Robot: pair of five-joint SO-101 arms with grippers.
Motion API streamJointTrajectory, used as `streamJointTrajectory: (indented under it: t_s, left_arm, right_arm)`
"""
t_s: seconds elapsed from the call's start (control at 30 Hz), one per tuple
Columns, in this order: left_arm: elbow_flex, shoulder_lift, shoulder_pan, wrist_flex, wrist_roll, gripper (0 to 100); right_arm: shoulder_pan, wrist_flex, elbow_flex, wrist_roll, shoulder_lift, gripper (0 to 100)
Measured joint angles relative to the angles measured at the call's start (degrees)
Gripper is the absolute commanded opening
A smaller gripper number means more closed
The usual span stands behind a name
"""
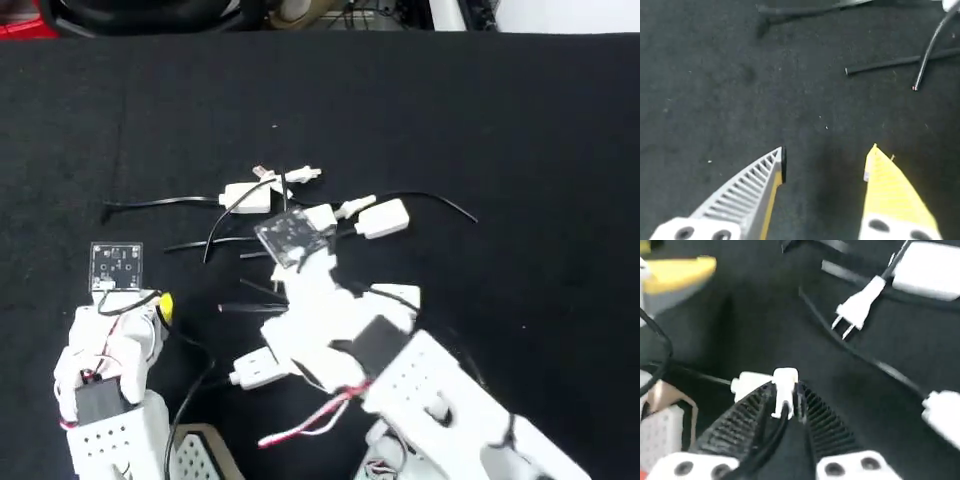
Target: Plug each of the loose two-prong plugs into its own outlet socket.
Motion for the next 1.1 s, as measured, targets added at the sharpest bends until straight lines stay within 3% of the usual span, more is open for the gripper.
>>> streamJointTrajectory:
  t_s: [0.7,0.9,1.1]
  left_arm:
    - [0.2,0.0,0.0,-0.3,-2.5,27]
    - [0.2,0.0,0.1,-0.3,-2.5,27]
    - [0.2,0.0,4.8,-0.3,-2.5,27]
  right_arm:
    - [0.0,-4.4,1.9,-0.4,9.2,1.1]
    - [0.8,-0.9,1.9,-0.4,-0.6,1.1]
    - [2.6,6.9,-0.5,2.1,-4.6,1.1]
